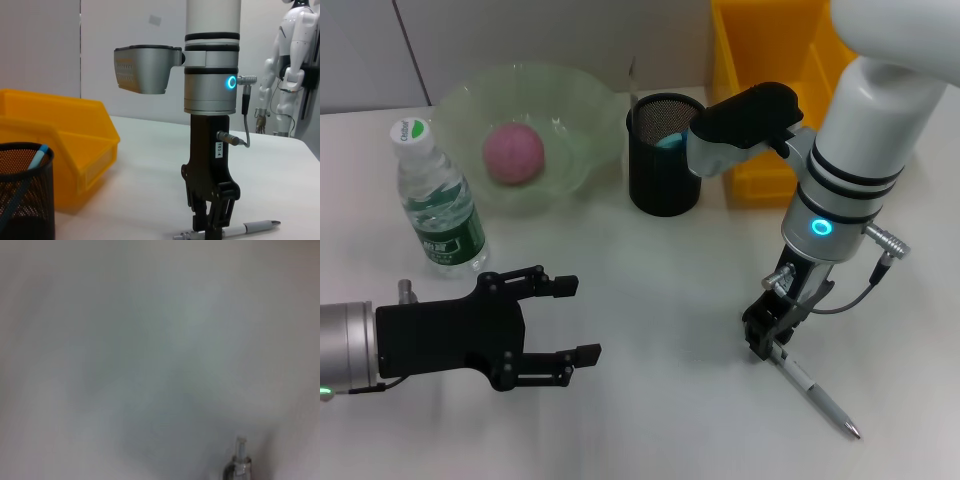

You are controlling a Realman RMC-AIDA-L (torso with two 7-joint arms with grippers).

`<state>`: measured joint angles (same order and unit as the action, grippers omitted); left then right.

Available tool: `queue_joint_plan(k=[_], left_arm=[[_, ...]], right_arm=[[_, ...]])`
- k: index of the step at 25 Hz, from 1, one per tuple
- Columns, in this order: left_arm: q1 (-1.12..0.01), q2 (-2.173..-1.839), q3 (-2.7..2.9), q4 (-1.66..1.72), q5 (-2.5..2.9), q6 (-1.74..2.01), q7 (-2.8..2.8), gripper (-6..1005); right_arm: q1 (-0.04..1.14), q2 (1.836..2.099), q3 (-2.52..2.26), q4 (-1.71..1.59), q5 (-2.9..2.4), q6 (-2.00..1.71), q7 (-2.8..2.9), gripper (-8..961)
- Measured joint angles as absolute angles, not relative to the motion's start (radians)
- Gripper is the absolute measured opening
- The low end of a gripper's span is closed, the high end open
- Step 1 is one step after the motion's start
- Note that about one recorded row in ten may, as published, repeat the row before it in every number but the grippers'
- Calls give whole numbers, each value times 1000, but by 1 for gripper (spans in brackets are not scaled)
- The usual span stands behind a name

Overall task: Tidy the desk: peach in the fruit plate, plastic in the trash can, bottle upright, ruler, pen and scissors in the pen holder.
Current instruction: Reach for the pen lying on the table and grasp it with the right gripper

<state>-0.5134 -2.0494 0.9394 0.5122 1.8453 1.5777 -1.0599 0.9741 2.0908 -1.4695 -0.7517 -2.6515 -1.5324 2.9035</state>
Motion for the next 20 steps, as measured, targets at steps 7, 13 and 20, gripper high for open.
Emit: queue_joint_plan(k=[7, 13, 20], left_arm=[[-514, -2049, 940, 516, 1845, 1577, -1060, 832], [-514, -2049, 940, 516, 1845, 1577, -1061, 832], [-511, -2049, 940, 515, 1845, 1579, -1061, 832]], right_arm=[[974, 2091, -1487, -752, -2634, -1530, 2903, 290], [982, 2091, -1511, -736, -2625, -1522, 2904, 290], [986, 2091, -1516, -739, -2625, -1522, 2907, 290]])
